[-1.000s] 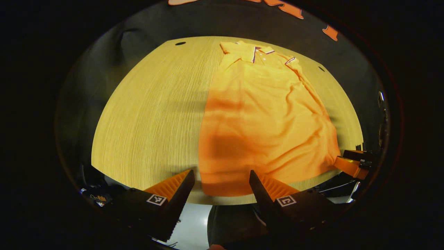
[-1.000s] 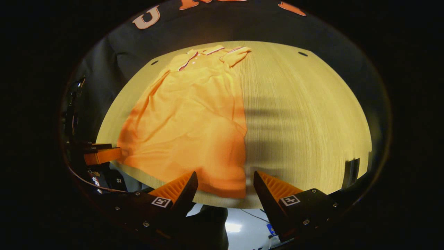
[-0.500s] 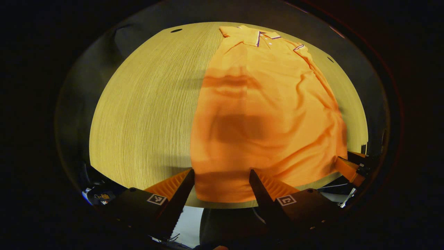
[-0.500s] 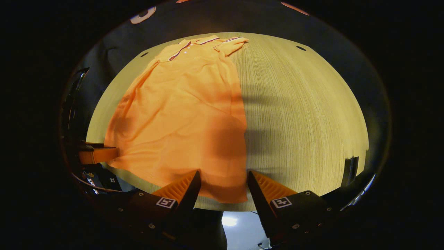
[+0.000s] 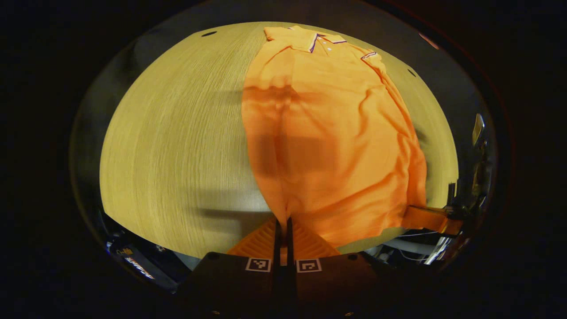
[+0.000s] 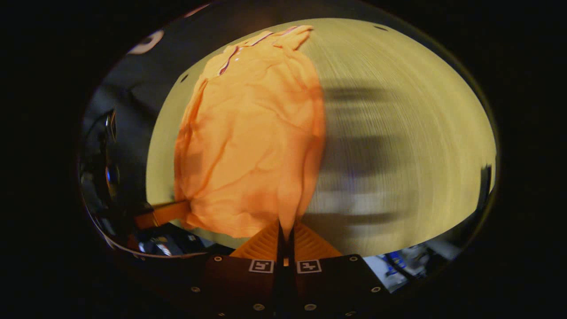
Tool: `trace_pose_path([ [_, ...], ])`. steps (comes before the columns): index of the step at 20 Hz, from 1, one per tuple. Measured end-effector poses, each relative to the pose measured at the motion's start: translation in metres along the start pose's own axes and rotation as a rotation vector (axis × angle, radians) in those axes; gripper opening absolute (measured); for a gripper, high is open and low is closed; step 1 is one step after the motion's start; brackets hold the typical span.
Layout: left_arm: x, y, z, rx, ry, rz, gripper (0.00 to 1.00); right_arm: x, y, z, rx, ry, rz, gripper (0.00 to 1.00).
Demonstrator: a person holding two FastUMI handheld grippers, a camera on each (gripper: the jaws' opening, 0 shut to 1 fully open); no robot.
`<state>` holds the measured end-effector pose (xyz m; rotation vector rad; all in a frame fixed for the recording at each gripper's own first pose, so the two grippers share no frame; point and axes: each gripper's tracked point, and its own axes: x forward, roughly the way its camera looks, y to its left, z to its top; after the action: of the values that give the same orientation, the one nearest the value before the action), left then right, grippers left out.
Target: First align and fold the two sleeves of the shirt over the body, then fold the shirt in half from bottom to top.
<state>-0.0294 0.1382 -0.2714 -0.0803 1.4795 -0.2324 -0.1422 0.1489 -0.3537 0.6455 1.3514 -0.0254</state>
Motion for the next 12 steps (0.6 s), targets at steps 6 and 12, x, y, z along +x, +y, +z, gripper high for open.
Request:
trace_pose_path([
  [6,-0.035,-0.003,0.043,0.008,-0.123,-0.075,0.07,-0.026,0.02,0.045,0.071,-0.129,0.123,0.04],
  [12,-0.069,-0.011,0.103,0.001,-0.219,-0.134,0.06,-0.064,0.037,0.113,0.045,-0.266,0.158,0.04],
])
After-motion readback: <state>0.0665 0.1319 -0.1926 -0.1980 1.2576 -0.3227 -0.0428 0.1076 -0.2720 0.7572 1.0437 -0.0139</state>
